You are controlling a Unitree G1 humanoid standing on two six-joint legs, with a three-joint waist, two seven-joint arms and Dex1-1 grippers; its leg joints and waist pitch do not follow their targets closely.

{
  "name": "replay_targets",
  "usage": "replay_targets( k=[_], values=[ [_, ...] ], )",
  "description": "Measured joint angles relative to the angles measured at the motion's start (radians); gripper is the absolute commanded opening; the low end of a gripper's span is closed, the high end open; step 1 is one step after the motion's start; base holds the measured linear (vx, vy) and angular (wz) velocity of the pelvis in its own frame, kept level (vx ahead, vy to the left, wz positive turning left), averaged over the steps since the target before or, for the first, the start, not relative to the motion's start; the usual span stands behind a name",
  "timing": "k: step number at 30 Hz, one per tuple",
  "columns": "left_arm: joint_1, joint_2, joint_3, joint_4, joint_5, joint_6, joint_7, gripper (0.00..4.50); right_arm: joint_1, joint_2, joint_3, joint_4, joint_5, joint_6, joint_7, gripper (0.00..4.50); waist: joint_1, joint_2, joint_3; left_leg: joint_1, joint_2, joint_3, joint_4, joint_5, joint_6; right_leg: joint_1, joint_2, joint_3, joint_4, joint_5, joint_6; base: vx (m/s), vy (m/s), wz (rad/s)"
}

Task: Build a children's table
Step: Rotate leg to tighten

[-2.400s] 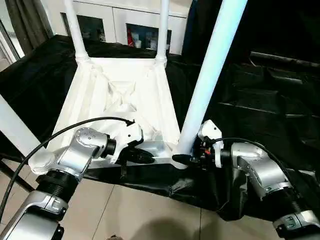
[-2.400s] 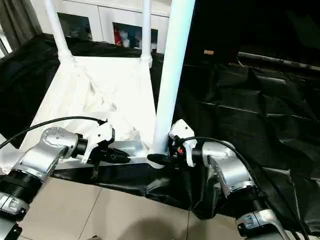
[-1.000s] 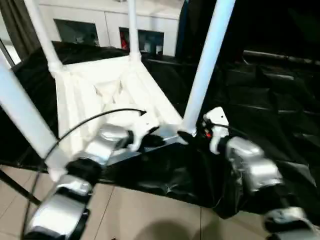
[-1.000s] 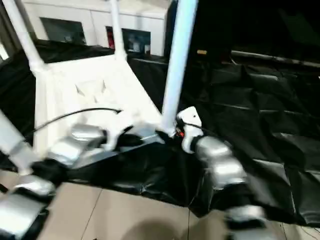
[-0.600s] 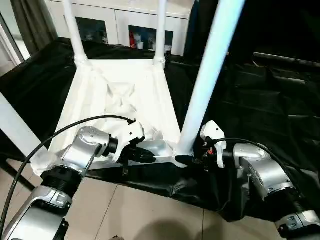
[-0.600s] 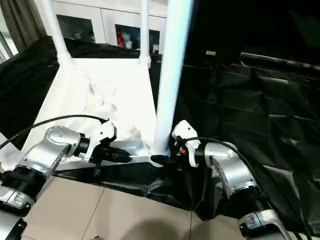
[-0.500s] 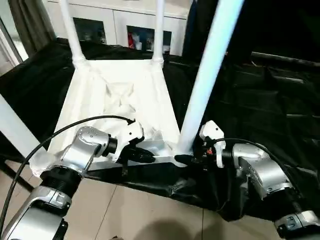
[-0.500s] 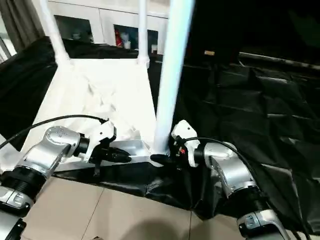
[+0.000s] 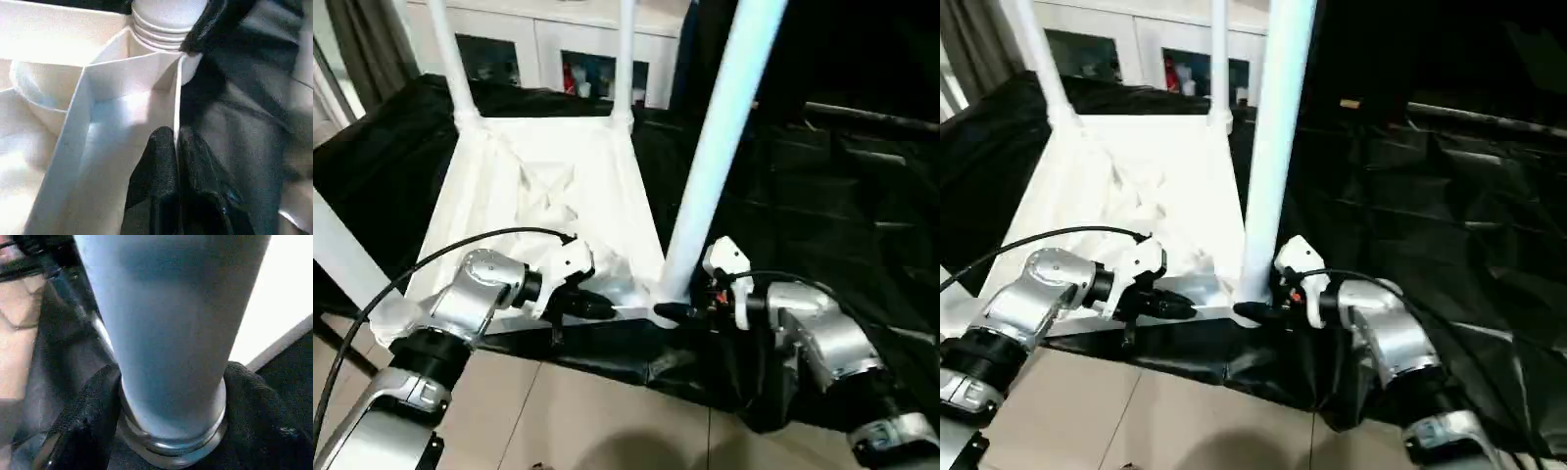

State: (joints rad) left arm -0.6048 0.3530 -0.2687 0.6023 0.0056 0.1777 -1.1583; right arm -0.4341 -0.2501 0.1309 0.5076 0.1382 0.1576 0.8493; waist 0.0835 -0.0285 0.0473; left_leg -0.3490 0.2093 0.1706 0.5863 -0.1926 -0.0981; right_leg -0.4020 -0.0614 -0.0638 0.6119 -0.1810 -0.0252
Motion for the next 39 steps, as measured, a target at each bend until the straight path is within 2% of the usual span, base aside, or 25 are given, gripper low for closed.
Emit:
replay_targets(
  k=[4,9,12,15,16,18,21,24,30,32,37,39],
  values=[
    [-0.061,-0.105,-0.001,0.087,0.04,0.012,0.175,0.0,-0.006,0.109,-0.08,0.048,-0.025,-0.016,-0.302,2.72,-0.01,0.001,0.0,0.001,-0.001,-0.001,-0.001,0.0,-0.001,0.0,0.0,0.001,-0.001,-0.001,0.005,0.0,0.0,0.0],
    [-0.121,-0.199,0.0,0.173,0.067,0.034,0.319,0.0,-0.037,0.193,-0.134,0.088,-0.051,-0.02,-0.556,2.72,-0.004,0.002,-0.001,0.001,-0.001,-0.001,-0.002,0.001,-0.001,0.0,0.0,0.0,-0.001,0.0,0.005,0.0,0.0,0.0],
    [-0.14,-0.239,0.0,0.206,0.079,0.036,0.372,0.0,-0.055,0.21,-0.146,0.127,-0.067,-0.044,-0.634,2.72,0.001,0.001,-0.001,0.0,-0.001,-0.001,-0.001,0.001,-0.001,0.001,-0.001,0.001,-0.001,0.0,0.005,0.0,0.0,0.0],
    [-0.142,-0.244,0.0,0.211,0.089,0.024,0.379,0.0,-0.068,0.217,-0.152,0.151,-0.073,-0.063,-0.645,2.72,0.001,0.002,-0.001,0.0,-0.002,-0.001,-0.002,0.001,-0.001,0.002,-0.002,0.001,-0.001,-0.001,0.007,0.0,0.0,0.0],
    [-0.142,-0.243,0.0,0.211,0.089,0.021,0.377,0.0,-0.067,0.221,-0.157,0.151,-0.072,-0.066,-0.645,3.07,0.001,0.002,-0.001,0.0,-0.002,-0.001,-0.002,0.001,-0.001,0.001,-0.002,0.001,-0.001,-0.001,0.007,0.0,0.0,0.0],
    [-0.142,-0.242,0.0,0.211,0.089,0.019,0.375,0.0,-0.067,0.225,-0.164,0.152,-0.07,-0.071,-0.644,3.42,0.001,0.002,-0.001,0.0,-0.002,-0.001,-0.003,0.001,-0.001,0.001,-0.002,0.001,-0.001,-0.001,0.007,0.0,0.0,0.0],
    [-0.141,-0.216,0.001,0.211,0.086,0.0,0.346,0.0,-0.064,0.227,-0.164,0.15,-0.053,-0.081,-0.591,3.51,-0.001,0.002,-0.001,-0.001,-0.002,-0.001,-0.005,0.001,-0.001,0.0,-0.002,0.0,-0.001,-0.001,0.007,0.0,0.0,0.0],
    [-0.138,-0.188,0.005,0.207,0.085,-0.025,0.31,0.0,-0.054,0.21,-0.158,0.131,-0.039,-0.078,-0.521,3.85,-0.004,0.006,0.001,-0.001,-0.001,-0.001,-0.007,0.001,-0.001,-0.001,-0.001,0.0,-0.001,-0.001,0.006,0.0,0.0,0.0],
    [-0.085,-0.081,0.008,0.143,0.053,-0.079,0.133,0.0,-0.027,0.025,-0.039,-0.037,-0.011,-0.034,-0.168,3.96,-0.012,0.007,0.001,-0.001,-0.001,-0.001,-0.009,0.001,-0.001,-0.002,0.001,0.0,-0.001,0.0,0.003,0.0,0.0,0.0],
    [-0.059,-0.044,0.006,0.103,0.032,-0.078,0.05,0.0,-0.011,-0.038,-0.006,-0.093,-0.003,-0.028,-0.055,3.96,-0.007,0.008,0.001,-0.001,-0.001,-0.001,-0.009,0.001,-0.001,-0.002,0.0,0.0,-0.002,-0.002,0.002,0.0,0.0,0.0],
    [0.005,0.052,-0.005,0.0,-0.026,-0.041,-0.138,0.0,0.04,-0.127,0.053,-0.147,0.013,-0.003,0.137,3.96,0.004,0.007,0.001,-0.001,-0.001,0.0,-0.008,0.001,0.001,-0.003,0.0,0.0,-0.003,-0.004,0.002,0.0,0.0,0.0],
    [0.011,0.062,-0.006,-0.009,-0.034,-0.036,-0.175,0.0,0.04,-0.135,0.075,-0.157,0.017,0.003,0.175,3.96,0.007,0.007,0.001,-0.001,-0.001,0.001,-0.008,0.003,0.005,-0.003,0.0,0.0,-0.003,-0.004,0.001,0.0,0.0,0.0]
  ],
)
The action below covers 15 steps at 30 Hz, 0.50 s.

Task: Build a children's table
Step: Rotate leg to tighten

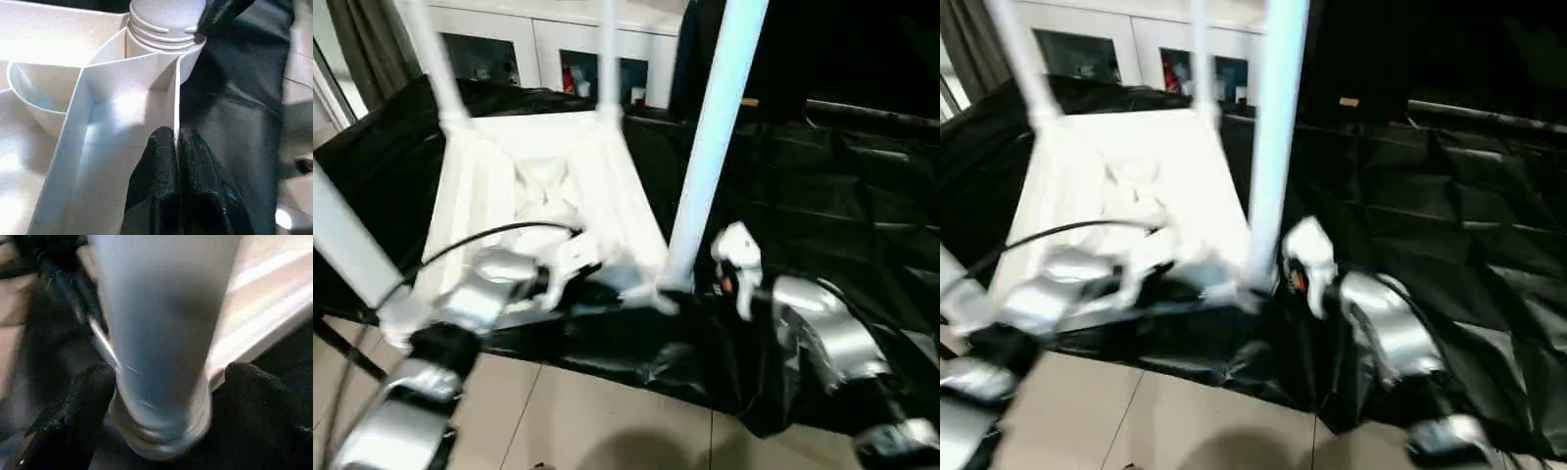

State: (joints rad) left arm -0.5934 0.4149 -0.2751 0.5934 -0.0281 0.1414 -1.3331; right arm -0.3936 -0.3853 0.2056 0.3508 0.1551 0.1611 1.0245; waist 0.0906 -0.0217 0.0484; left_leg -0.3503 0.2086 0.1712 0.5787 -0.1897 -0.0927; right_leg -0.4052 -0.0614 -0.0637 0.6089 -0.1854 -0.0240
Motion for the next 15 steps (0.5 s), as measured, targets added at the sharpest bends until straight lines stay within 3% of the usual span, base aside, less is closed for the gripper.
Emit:
replay_targets(
  k=[8,9,15],
  values=[
    [0.001,0.002,0.0,-0.003,0.001,0.01,-0.006,0.0,-0.012,0.022,0.011,0.003,0.002,0.013,0.012,3.8,-0.001,0.0,0.0,0.0,0.0,0.0,0.002,-0.003,-0.005,0.0,-0.001,0.0,0.002,0.0,0.0,0.0,0.0,0.0],
    [0.003,0.003,0.0,-0.008,0.001,0.012,-0.006,0.0,-0.012,0.023,0.011,0.003,0.005,0.016,0.013,3.52,0.0,0.0,0.0,0.0,0.0,0.0,0.002,-0.003,-0.005,0.0,-0.001,0.0,0.001,0.0,0.0,0.0,0.0,0.0],
    [0.009,0.007,-0.001,-0.02,0.001,0.019,-0.007,0.0,-0.012,0.022,0.01,0.003,0.01,0.028,0.025,3.06,0.0,0.0,0.0,0.0,0.0,0.0,0.002,-0.003,-0.005,0.0,-0.001,-0.001,0.001,0.0,0.0,0.0,0.0,0.0]
  ],
)
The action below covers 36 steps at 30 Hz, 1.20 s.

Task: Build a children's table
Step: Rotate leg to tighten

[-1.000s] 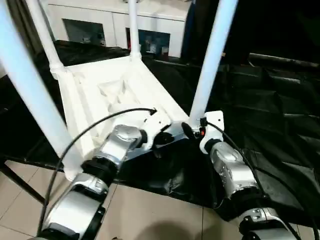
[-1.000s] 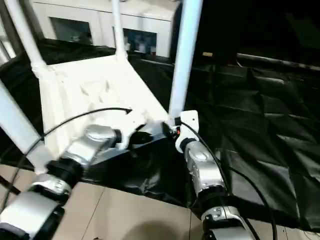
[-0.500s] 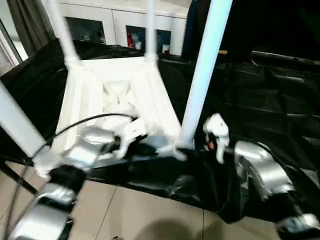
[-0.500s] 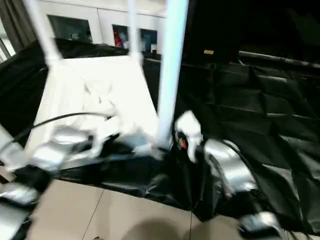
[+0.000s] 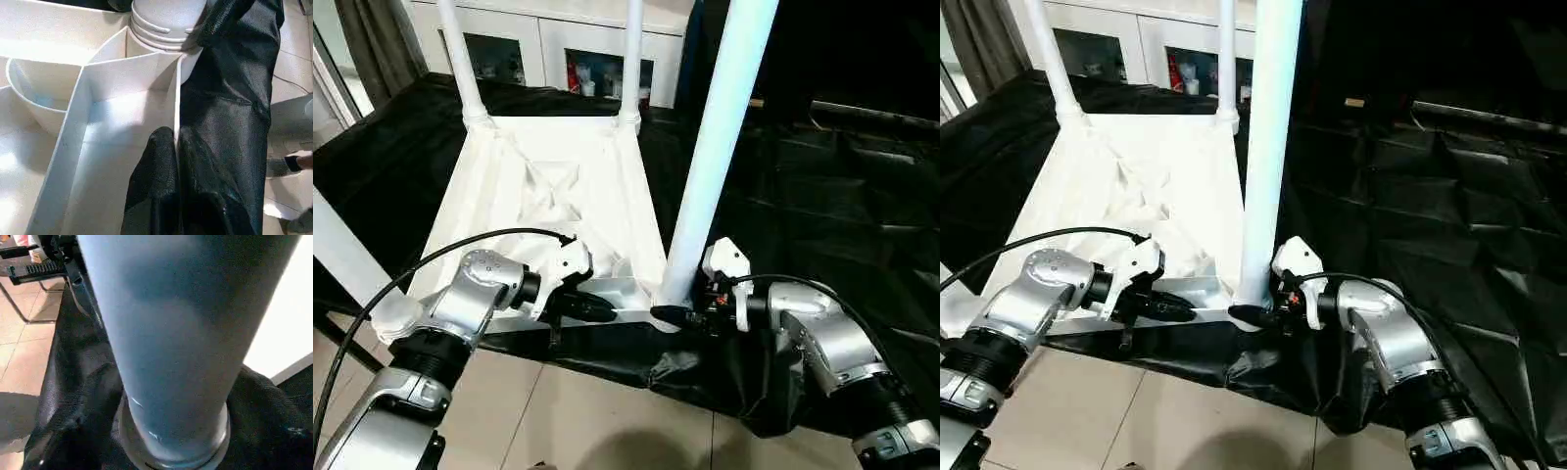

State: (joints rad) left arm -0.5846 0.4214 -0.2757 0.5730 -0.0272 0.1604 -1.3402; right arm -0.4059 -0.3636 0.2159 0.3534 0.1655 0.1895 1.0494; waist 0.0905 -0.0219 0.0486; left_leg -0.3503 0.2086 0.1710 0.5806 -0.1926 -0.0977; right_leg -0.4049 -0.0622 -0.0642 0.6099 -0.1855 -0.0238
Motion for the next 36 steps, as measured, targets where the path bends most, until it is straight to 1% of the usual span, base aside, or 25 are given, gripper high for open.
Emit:
replay_targets(
  k=[3,4,5,9,12,13,14,15,16,17,20,21,25,27,29,34,35,36],
  values=[
    [0.003,0.001,0.0,-0.002,0.0,0.0,-0.002,0.0,0.001,-0.001,0.0,0.0,0.0,0.0,0.002,2.85,0.0,0.0,0.0,0.0,0.0,0.0,0.0,0.0,0.0,0.0,0.0,0.0,0.0,0.0,0.0,0.0,0.0,0.0],
    [0.004,0.002,0.0,-0.003,0.0,0.001,-0.002,0.0,0.001,-0.001,0.0,0.0,0.0,0.0,0.003,2.85,0.0,-0.001,0.0,0.0,0.0,0.0,0.0,0.0,0.0,0.0,0.0,0.0,0.0,0.0,0.0,0.0,0.0,0.0],
    [0.005,0.002,0.0,-0.004,0.0,0.002,-0.002,0.0,0.001,-0.001,0.0,0.0,0.0,0.0,0.003,2.72,0.0,-0.001,0.0,0.0,0.0,0.0,0.0,0.0,0.0,0.0,0.0,0.0,0.0,0.0,0.0,0.0,0.0,0.0],
    [0.009,0.0,0.0,-0.01,0.001,0.007,0.014,0.0,0.001,0.01,-0.007,0.009,0.0,-0.005,-0.009,2.64,-0.001,-0.003,-0.002,0.0,0.0,0.0,0.0,0.0,0.0,0.002,0.0,0.0,0.001,0.0,0.0,0.0,0.0,0.0],
    [-0.002,-0.035,0.009,0.019,0.013,0.001,0.097,0.0,-0.001,0.074,-0.053,0.069,-0.003,-0.028,-0.125,2.54,-0.002,-0.004,-0.002,0.002,0.0,-0.001,0.001,0.0,-0.001,0.004,0.0,0.0,0.001,0.001,0.0,0.0,0.0,0.0],
    [-0.008,-0.051,0.014,0.03,0.023,-0.002,0.129,0.0,-0.006,0.092,-0.065,0.091,-0.007,-0.037,-0.174,2.48,-0.005,-0.004,-0.002,0.002,0.0,-0.001,0.001,0.0,-0.001,0.004,0.0,0.0,0.001,0.001,0.003,0.0,0.0,0.0],
    [-0.01,-0.058,0.014,0.033,0.025,-0.002,0.143,0.0,-0.011,0.094,-0.069,0.096,-0.01,-0.04,-0.197,2.45,-0.007,-0.004,-0.002,0.002,0.0,-0.002,0.001,0.001,-0.001,0.004,0.0,0.001,0.001,0.001,0.004,0.0,0.0,0.0],
    [-0.02,-0.077,0.015,0.053,0.033,-0.003,0.175,0.0,-0.011,0.116,-0.077,0.105,-0.013,-0.043,-0.244,2.45,-0.007,-0.004,-0.002,0.003,0.0,-0.002,0.001,0.001,-0.001,0.004,0.0,0.001,0.001,0.001,0.005,0.0,0.0,0.0],
    [-0.042,-0.106,0.017,0.085,0.048,-0.005,0.221,0.0,-0.016,0.159,-0.102,0.124,-0.021,-0.041,-0.33,2.44,-0.007,-0.003,-0.003,0.004,0.0,-0.002,0.001,0.001,-0.002,0.005,0.0,0.0,0.001,0.001,0.005,0.0,0.0,0.0],
    [-0.077,-0.153,0.019,0.135,0.072,0.0,0.298,0.0,-0.036,0.225,-0.148,0.147,-0.042,-0.04,-0.487,2.41,-0.008,-0.001,-0.003,0.004,0.0,-0.002,0.001,0.002,-0.003,0.004,0.0,0.001,0.001,0.002,0.005,0.0,0.0,0.0],
    [-0.12,-0.241,0.014,0.194,0.097,0.022,0.415,0.0,-0.06,0.277,-0.187,0.178,-0.075,-0.04,-0.689,2.15,-0.006,0.002,-0.004,0.005,-0.001,-0.003,0.0,0.003,-0.005,0.005,0.0,0.001,0.0,0.002,0.005,0.0,0.0,0.0],
    [-0.125,-0.254,0.014,0.202,0.101,0.025,0.436,0.0,-0.064,0.283,-0.189,0.182,-0.086,-0.041,-0.721,2.11,-0.005,0.003,-0.005,0.009,-0.001,-0.003,0.0,0.003,-0.005,0.005,0.0,0.001,0.0,0.002,0.005,0.0,0.0,0.0],
    [-0.147,-0.288,0.014,0.245,0.112,0.03,0.499,0.0,-0.1,0.31,-0.191,0.243,-0.122,-0.068,-0.814,2.11,-0.006,0.008,-0.008,0.011,-0.001,-0.003,-0.002,0.003,-0.005,0.009,0.0,0.001,0.0,0.002,0.006,0.0,0.0,0.0],
    [-0.156,-0.294,0.014,0.259,0.114,0.029,0.503,0.0,-0.104,0.312,-0.194,0.252,-0.122,-0.072,-0.827,2.11,-0.006,0.008,-0.008,0.011,-0.001,-0.003,-0.002,0.003,-0.005,0.009,0.0,0.0,0.0,0.002,0.006,0.0,0.0,0.0],
    [-0.17,-0.299,0.015,0.283,0.119,0.018,0.504,0.0,-0.111,0.321,-0.209,0.262,-0.123,-0.077,-0.836,2.11,-0.005,0.008,-0.009,0.01,-0.001,-0.003,-0.002,0.003,-0.005,0.009,0.0,0.0,0.0,0.002,0.006,0.0,0.0,0.0],
    [-0.172,-0.294,0.021,0.298,0.12,-0.013,0.502,0.0,-0.113,0.325,-0.222,0.272,-0.116,-0.089,-0.826,2.11,-0.006,0.007,-0.009,0.01,-0.001,-0.003,-0.002,0.003,-0.005,0.008,0.0,0.0,0.0,0.002,0.006,0.0,0.0,0.0],
    [-0.172,-0.293,0.021,0.298,0.12,-0.015,0.501,0.0,-0.113,0.327,-0.225,0.272,-0.114,-0.091,-0.823,2.4,-0.006,0.007,-0.009,0.01,-0.001,-0.003,-0.003,0.003,-0.005,0.008,0.0,0.0,0.0,0.002,0.006,0.0,0.0,0.0],
    [-0.172,-0.29,0.021,0.298,0.12,-0.017,0.498,0.0,-0.113,0.328,-0.229,0.272,-0.108,-0.092,-0.82,2.58,-0.006,0.007,-0.008,0.01,-0.001,-0.003,-0.003,0.003,-0.005,0.008,0.0,0.0,0.0,0.002,0.006,0.0,0.0,0.0]
  ],
)
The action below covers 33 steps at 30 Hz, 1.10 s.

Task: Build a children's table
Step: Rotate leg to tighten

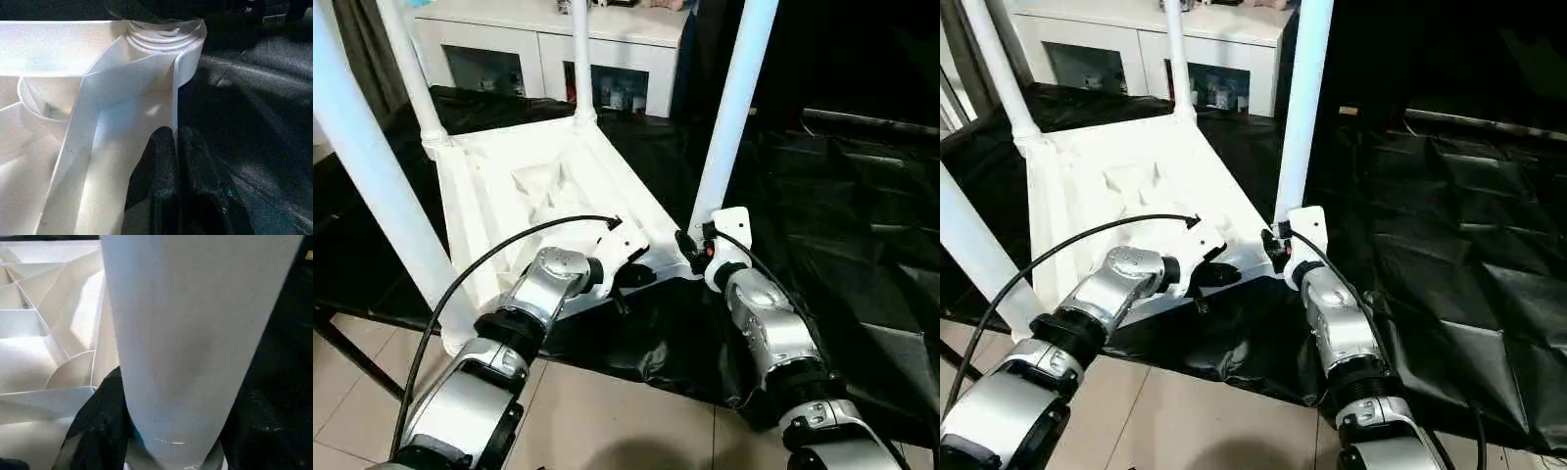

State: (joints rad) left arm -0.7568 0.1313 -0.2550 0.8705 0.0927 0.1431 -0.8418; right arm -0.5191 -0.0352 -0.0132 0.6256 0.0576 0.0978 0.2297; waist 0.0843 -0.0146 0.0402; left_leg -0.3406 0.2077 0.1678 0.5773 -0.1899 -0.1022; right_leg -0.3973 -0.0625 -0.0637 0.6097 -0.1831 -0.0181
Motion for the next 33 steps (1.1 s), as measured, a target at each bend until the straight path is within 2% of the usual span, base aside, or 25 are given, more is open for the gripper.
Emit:
replay_targets(
  k=[3,5,7,10,12,17,21,26,33],
  values=[
    [0.001,0.025,0.0,-0.002,-0.003,-0.017,-0.024,0.0,0.005,0.002,-0.005,-0.017,0.035,0.004,0.051,2.79,-0.003,0.0,0.0,-0.001,0.0,0.0,-0.003,0.0,0.0,-0.003,0.0,0.0,0.0,0.0,0.0,0.0,0.0,0.0],
    [0.003,0.042,0.001,-0.003,-0.005,-0.03,-0.045,0.0,0.011,-0.004,-0.009,-0.033,0.053,0.014,0.088,3.14,-0.009,0.0,0.001,-0.004,0.0,0.0,-0.004,0.0,0.0,-0.004,0.001,0.0,0.0,0.0,0.0,0.0,0.0,0.0],
    [0.013,0.064,0.001,-0.021,-0.011,-0.039,-0.08,0.0,0.021,-0.035,0.003,-0.071,0.07,0.052,0.173,3.22,-0.013,0.0,0.001,-0.007,0.001,0.0,-0.005,0.0,0.0,-0.006,0.001,-0.001,0.0,0.001,-0.001,0.0,0.0,0.0],
    [0.029,0.102,0.002,-0.046,-0.022,-0.054,-0.14,0.0,0.046,-0.09,0.031,-0.126,0.095,0.09,0.29,3.22,-0.014,0.0,0.001,-0.009,0.001,0.001,-0.005,0.0,0.0,-0.007,0.002,-0.001,0.0,0.003,-0.006,0.0,0.0,0.0],
    [0.058,0.147,0.001,-0.087,-0.039,-0.07,-0.222,0.0,0.08,-0.177,0.082,-0.189,0.11,0.112,0.429,3.22,-0.012,0.001,0.002,-0.01,0.001,0.001,-0.005,0.0,0.0,-0.007,0.002,-0.001,-0.001,0.0,-0.005,0.0,0.0,0.0],
    [0.109,0.22,-0.006,-0.173,-0.079,-0.061,-0.378,0.0,0.123,-0.283,0.152,-0.259,0.111,0.122,0.642,3.22,-0.003,0.0,0.002,-0.01,0.001,0.002,-0.005,0.0,0.001,-0.008,0.002,-0.001,-0.004,-0.003,-0.006,0.0,0.0,0.0],
    [0.127,0.252,-0.024,-0.221,-0.092,-0.038,-0.445,0.0,0.125,-0.311,0.186,-0.262,0.109,0.122,0.724,3.22,0.01,0.001,0.003,-0.01,0.001,0.002,-0.004,-0.001,0.002,-0.009,0.002,-0.001,-0.004,-0.003,-0.007,0.0,0.0,0.0],
    [0.14,0.265,-0.035,-0.25,-0.098,-0.019,-0.477,0.0,0.124,-0.333,0.21,-0.263,0.102,0.114,0.775,2.8,0.008,0.002,0.003,-0.01,0.001,0.003,-0.004,-0.001,0.002,-0.009,0.001,-0.001,-0.003,-0.003,-0.007,0.0,0.0,0.0],
    [0.142,0.267,-0.035,-0.258,-0.098,-0.011,-0.479,0.0,0.125,-0.334,0.211,-0.265,0.102,0.116,0.781,2.72,0.008,0.001,0.003,-0.01,0.001,0.003,-0.004,-0.001,0.002,-0.008,0.001,-0.001,-0.002,-0.003,-0.007,0.0,0.0,0.0]
  ],
)
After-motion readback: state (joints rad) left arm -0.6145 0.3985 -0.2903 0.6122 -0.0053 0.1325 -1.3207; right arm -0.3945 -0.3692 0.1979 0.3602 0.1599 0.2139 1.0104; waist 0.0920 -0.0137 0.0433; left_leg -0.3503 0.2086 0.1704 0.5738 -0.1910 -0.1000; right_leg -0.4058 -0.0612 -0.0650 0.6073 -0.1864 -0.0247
